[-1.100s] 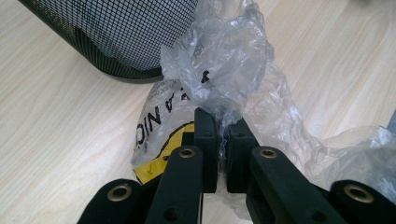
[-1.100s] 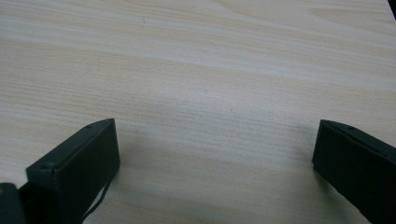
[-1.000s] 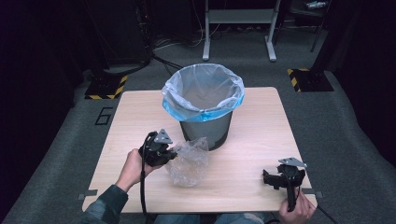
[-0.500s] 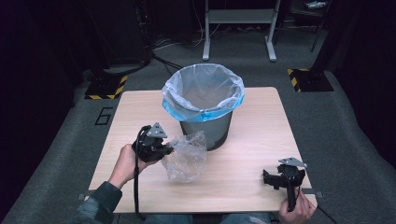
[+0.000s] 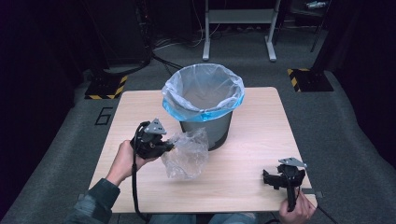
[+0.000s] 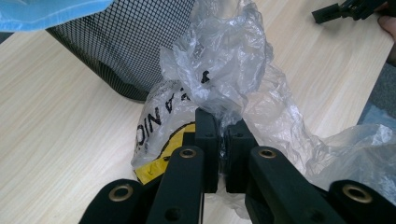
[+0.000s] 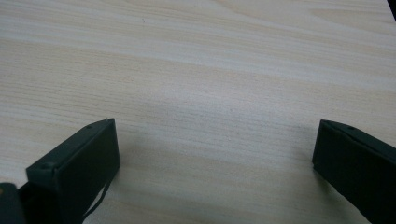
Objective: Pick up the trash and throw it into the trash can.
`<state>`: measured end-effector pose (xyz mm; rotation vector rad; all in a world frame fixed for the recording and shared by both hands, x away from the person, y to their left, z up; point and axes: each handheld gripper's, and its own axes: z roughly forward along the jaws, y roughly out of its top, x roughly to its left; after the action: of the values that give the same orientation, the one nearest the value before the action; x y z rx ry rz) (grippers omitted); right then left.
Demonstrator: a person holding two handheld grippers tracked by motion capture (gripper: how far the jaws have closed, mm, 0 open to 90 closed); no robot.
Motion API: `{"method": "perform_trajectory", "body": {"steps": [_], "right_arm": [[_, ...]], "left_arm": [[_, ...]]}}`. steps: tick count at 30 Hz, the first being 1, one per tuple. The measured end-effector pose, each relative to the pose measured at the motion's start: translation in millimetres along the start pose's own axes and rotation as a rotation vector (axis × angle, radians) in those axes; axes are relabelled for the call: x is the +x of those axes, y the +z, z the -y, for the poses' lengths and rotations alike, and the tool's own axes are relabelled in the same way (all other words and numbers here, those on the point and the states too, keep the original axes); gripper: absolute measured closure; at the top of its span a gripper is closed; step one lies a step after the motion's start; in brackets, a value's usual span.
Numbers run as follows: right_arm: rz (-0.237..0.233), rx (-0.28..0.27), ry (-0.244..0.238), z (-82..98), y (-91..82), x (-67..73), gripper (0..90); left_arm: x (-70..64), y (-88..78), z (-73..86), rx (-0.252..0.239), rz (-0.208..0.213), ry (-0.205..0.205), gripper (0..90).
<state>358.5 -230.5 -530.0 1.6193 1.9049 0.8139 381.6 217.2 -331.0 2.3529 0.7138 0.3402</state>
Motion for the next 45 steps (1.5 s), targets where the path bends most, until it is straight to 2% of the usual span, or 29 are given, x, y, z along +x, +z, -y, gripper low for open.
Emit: {"method": "perform_trajectory", "body": {"steps": [11, 20, 31, 45], "right_arm": [[0.0, 0.0, 0.001, 0.0, 0.0, 0.2, 0.0], [0.001, 0.001, -0.001, 0.0, -0.1, 0.1, 0.0], [-0.001, 0.0, -0.002, 0.1, -0.2, 0.3, 0.0], [-0.002, 0.0, -0.003, 0.1, -0.1, 0.3, 0.0]], "left_arm": [[-3.8, -14.2, -13.3, -0.009, 0.007, 0.034, 86.8], [-0.8, -18.7, -19.8, -0.009, 0.016, 0.036, 86.8], [9.7, -26.9, -25.9, -0.004, 0.042, 0.033, 86.8], [13.6, -38.9, -38.7, 0.012, 0.072, 0.065, 86.7]]}}
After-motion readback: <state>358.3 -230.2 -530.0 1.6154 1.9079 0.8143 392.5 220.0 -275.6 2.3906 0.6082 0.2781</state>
